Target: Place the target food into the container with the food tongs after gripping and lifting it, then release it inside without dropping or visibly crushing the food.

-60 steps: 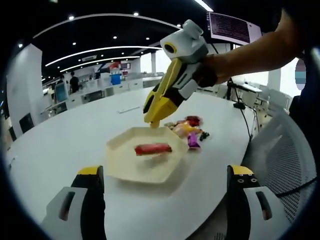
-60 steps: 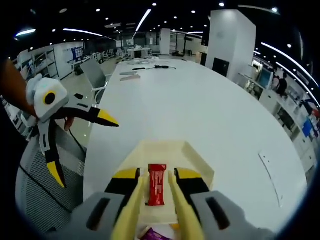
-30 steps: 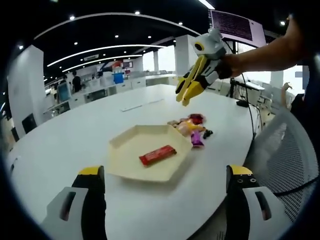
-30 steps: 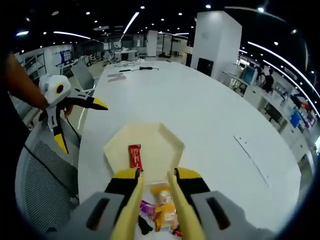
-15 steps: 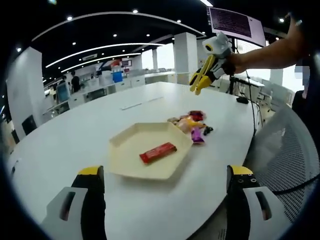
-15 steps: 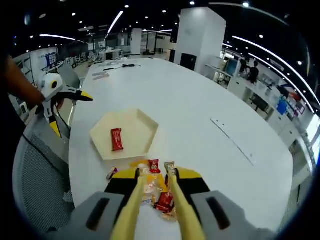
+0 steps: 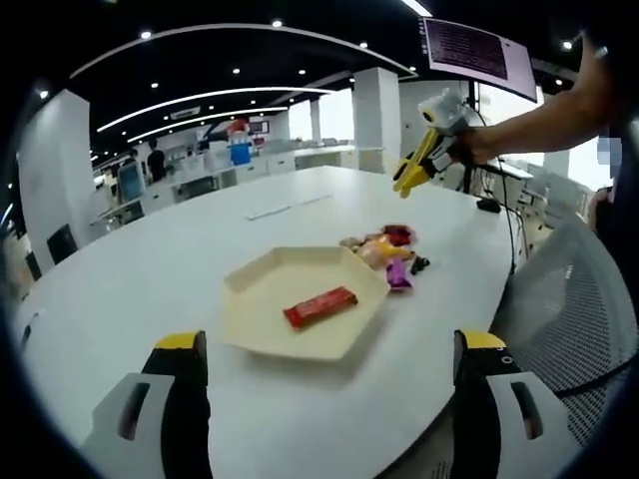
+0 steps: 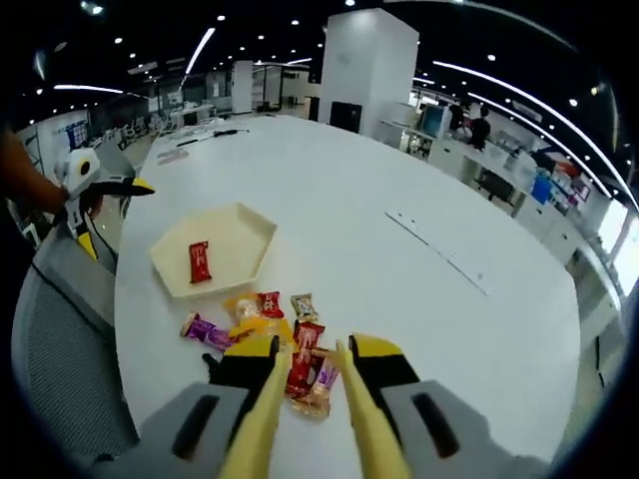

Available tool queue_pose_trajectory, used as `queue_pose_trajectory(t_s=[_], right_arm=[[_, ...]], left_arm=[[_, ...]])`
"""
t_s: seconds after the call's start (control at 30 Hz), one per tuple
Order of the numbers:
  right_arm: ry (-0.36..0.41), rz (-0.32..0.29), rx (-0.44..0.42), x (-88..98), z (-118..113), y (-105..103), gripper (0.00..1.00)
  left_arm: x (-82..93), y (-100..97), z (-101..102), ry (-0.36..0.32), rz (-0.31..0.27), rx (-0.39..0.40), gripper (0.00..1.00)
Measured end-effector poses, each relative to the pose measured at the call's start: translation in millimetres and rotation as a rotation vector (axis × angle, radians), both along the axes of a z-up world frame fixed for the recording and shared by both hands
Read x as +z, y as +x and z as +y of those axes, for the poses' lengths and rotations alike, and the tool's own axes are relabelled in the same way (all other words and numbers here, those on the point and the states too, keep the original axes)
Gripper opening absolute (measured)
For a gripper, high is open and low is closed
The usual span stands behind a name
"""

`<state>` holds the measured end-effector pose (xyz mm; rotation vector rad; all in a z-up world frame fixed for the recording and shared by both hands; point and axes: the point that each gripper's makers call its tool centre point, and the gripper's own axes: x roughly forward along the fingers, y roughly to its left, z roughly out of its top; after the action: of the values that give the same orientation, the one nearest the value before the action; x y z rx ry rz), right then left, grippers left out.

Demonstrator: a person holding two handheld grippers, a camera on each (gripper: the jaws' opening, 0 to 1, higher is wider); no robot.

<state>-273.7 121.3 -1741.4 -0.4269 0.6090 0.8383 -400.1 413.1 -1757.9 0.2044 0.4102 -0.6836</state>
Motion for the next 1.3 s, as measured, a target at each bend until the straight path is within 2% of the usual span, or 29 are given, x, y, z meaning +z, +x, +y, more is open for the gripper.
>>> queue_pose_trajectory(t_s=[0.23, 0.3, 0.47, 0.63, 0.83, 0.87, 1.0, 1.07, 1.13, 1.17, 1.2, 1.23, 1.3], right_arm=[[0.010, 0.027, -0.021, -17.6, -5, 12, 0.28], [0.007, 0.042, -0.031, -28.7, -7, 16, 0.28], [0.026, 0.080, -0.056, -47.2, -7, 16, 0.28], [0.006, 0.098, -0.060, -63.9, -11, 18, 0.27], [0.008, 0.120, -0.061, -71.4, -9, 20, 0.27], [-0.016, 0.122, -0.066, -75.7, -11, 19, 0.27], [-0.020, 0.129, -0.067, -79.4, -11, 17, 0.28], [0.030, 0.175, -0.111, -82.5, -10, 19, 0.27], [0.008, 0.167, -0.104, -85.5, -11, 21, 0.25], [-0.034, 0.179, -0.099, -91.8, -15, 19, 0.24], [-0.026, 0.151, -0.094, -89.6, -14, 22, 0.23], [-0.004, 0.197, -0.131, -89.0, -16, 22, 0.23], [-0.016, 0.182, -0.113, -88.9, -16, 22, 0.21]], left_arm=[[-4.1, -0.1, 0, 0.016, 0.012, -0.004, 0.99], [-5.0, 0.1, 1, 0.018, 0.017, 0.000, 0.99], [-10.2, -0.3, 1, 0.030, 0.039, -0.001, 0.99], [-12.0, 0.1, 3, 0.037, 0.049, 0.012, 0.99], [-12.7, 0.1, 3, 0.036, 0.054, 0.017, 0.99], [-12.9, 0.0, 3, 0.039, 0.053, 0.014, 0.99], [-14.4, -0.9, 2, 0.041, 0.059, 0.009, 0.99], [-14.7, -1.7, 1, 0.044, 0.062, 0.006, 0.99], [-14.1, -1.7, 0, 0.033, 0.065, 0.007, 0.99], [-13.5, -1.2, 0, 0.030, 0.064, 0.009, 0.99], [-13.9, -1.1, 0, 0.035, 0.063, 0.011, 0.99], [-14.6, -1.3, 0, 0.034, 0.066, 0.010, 0.99], [-13.4, -1.0, 0, 0.038, 0.058, 0.009, 0.99]])
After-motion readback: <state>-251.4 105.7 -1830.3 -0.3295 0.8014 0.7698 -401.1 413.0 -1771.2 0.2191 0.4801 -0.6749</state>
